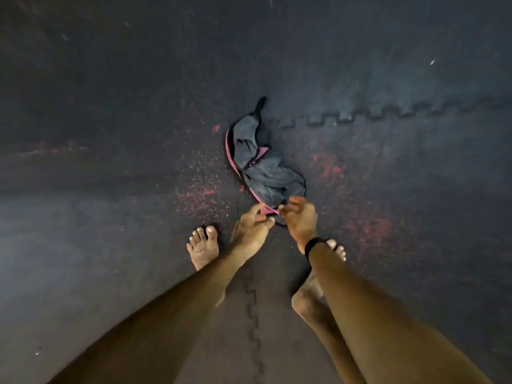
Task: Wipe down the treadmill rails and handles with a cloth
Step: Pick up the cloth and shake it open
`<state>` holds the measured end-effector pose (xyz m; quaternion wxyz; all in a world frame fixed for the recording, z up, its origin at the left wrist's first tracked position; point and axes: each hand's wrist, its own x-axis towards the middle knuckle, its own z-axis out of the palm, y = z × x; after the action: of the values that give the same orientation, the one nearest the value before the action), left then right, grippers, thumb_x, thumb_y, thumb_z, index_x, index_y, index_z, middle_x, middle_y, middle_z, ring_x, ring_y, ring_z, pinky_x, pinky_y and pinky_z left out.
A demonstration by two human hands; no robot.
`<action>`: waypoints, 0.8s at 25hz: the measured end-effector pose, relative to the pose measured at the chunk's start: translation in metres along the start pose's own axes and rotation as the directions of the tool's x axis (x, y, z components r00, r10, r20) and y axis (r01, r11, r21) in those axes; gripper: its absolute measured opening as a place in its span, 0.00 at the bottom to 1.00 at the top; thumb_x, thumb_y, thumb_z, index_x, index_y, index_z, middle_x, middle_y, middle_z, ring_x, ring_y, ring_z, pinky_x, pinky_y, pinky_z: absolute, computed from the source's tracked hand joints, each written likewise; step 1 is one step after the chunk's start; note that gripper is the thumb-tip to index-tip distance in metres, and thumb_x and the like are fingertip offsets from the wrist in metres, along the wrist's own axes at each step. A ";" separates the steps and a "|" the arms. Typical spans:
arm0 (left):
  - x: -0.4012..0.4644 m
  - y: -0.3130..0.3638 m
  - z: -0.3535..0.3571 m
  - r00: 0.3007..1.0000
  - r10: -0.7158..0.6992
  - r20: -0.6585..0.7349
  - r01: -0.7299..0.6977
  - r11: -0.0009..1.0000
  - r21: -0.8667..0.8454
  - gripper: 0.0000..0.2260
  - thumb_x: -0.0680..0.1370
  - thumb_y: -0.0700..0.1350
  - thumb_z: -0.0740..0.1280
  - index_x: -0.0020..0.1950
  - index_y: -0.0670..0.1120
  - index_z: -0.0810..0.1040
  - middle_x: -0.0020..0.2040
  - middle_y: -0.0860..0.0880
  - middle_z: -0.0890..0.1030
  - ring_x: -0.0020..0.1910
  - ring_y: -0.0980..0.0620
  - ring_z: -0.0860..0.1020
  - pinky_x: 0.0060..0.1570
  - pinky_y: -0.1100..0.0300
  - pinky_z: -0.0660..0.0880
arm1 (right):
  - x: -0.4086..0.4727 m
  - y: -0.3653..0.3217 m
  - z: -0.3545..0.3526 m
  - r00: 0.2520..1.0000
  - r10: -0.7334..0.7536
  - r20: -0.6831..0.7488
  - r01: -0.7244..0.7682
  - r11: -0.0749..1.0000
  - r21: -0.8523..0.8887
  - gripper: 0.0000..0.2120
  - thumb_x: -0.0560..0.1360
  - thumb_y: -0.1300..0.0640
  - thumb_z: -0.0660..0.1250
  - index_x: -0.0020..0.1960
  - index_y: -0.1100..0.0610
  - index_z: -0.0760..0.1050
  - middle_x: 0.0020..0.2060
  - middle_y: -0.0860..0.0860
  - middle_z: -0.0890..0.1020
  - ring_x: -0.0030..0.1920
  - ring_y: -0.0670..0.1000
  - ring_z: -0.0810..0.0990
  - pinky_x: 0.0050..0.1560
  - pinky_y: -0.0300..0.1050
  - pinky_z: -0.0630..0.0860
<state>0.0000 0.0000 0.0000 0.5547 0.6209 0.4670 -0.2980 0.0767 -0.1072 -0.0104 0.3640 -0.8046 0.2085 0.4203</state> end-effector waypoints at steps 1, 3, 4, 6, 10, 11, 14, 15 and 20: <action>0.022 -0.011 0.005 1.000 0.022 -0.002 -0.022 1.000 -0.004 0.32 0.67 0.54 0.69 0.71 0.54 0.71 0.61 0.48 0.82 0.61 0.46 0.79 0.62 0.45 0.75 | 0.024 0.009 0.011 0.999 -0.027 -0.030 0.025 0.997 -0.075 0.21 0.74 0.65 0.72 0.66 0.62 0.74 0.55 0.58 0.81 0.54 0.52 0.79 0.60 0.46 0.76; 0.047 -0.018 0.007 0.997 0.051 0.050 -0.055 0.995 0.089 0.35 0.69 0.49 0.68 0.76 0.53 0.64 0.68 0.46 0.78 0.66 0.47 0.76 0.66 0.46 0.73 | 0.059 0.020 0.028 0.999 -0.021 -0.038 0.015 0.987 -0.159 0.23 0.71 0.63 0.75 0.64 0.59 0.75 0.58 0.58 0.81 0.58 0.56 0.80 0.63 0.53 0.77; 0.051 -0.016 0.006 0.998 0.048 0.046 -0.055 0.987 0.153 0.34 0.71 0.46 0.68 0.77 0.53 0.62 0.70 0.46 0.76 0.66 0.46 0.76 0.65 0.46 0.73 | 0.070 0.024 0.035 0.999 -0.008 -0.047 0.000 0.984 -0.177 0.21 0.69 0.63 0.75 0.62 0.59 0.77 0.58 0.59 0.82 0.59 0.58 0.80 0.62 0.56 0.77; 0.048 -0.015 0.003 0.994 0.094 0.056 -0.105 0.959 0.261 0.33 0.75 0.41 0.68 0.78 0.54 0.60 0.72 0.47 0.74 0.63 0.43 0.78 0.63 0.46 0.75 | 0.078 0.032 0.041 0.998 0.013 -0.056 -0.021 0.987 -0.156 0.17 0.68 0.63 0.76 0.57 0.57 0.81 0.54 0.59 0.84 0.56 0.59 0.82 0.60 0.56 0.79; 0.010 0.011 -0.015 0.973 0.180 0.144 -0.229 0.818 0.528 0.36 0.76 0.39 0.69 0.79 0.56 0.56 0.71 0.46 0.69 0.63 0.43 0.76 0.58 0.46 0.76 | 0.023 0.001 0.024 0.999 -0.021 0.031 0.022 0.999 -0.033 0.10 0.72 0.61 0.77 0.51 0.60 0.81 0.42 0.53 0.83 0.43 0.48 0.82 0.49 0.41 0.79; -0.009 0.026 -0.023 0.964 0.216 0.157 -0.267 0.788 0.554 0.37 0.75 0.40 0.70 0.78 0.56 0.56 0.70 0.47 0.67 0.63 0.44 0.75 0.57 0.46 0.76 | -0.001 -0.015 0.014 0.997 -0.056 0.049 0.056 0.998 0.008 0.07 0.73 0.61 0.76 0.49 0.59 0.80 0.38 0.50 0.82 0.39 0.45 0.80 0.44 0.36 0.77; -0.071 0.082 -0.057 0.932 0.334 0.143 -0.350 0.719 0.601 0.29 0.74 0.44 0.73 0.71 0.56 0.65 0.63 0.49 0.69 0.61 0.46 0.73 0.49 0.50 0.74 | -0.066 -0.066 -0.023 0.977 -0.161 0.137 0.149 0.984 0.094 0.05 0.74 0.64 0.74 0.45 0.58 0.79 0.32 0.50 0.81 0.29 0.39 0.79 0.34 0.34 0.76; -0.092 0.106 -0.072 0.920 0.367 0.137 -0.371 0.706 0.603 0.26 0.73 0.46 0.74 0.68 0.55 0.68 0.60 0.50 0.71 0.60 0.48 0.74 0.47 0.52 0.72 | -0.088 -0.087 -0.038 0.966 -0.202 0.160 0.187 0.977 0.101 0.05 0.74 0.65 0.74 0.44 0.58 0.79 0.33 0.52 0.82 0.28 0.41 0.79 0.32 0.38 0.77; -0.227 0.233 -0.133 0.807 0.567 0.166 -0.567 0.665 0.486 0.15 0.70 0.47 0.76 0.51 0.47 0.75 0.45 0.53 0.75 0.44 0.50 0.75 0.41 0.57 0.68 | -0.208 -0.211 -0.132 0.895 -0.402 0.193 0.390 0.915 0.100 0.11 0.71 0.65 0.77 0.40 0.52 0.79 0.33 0.49 0.82 0.33 0.43 0.80 0.39 0.43 0.80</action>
<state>0.1048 0.0840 0.3247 0.4332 0.8594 0.1536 -0.2239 0.1650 -0.0645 0.2988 0.4852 -0.7702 0.0130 0.4137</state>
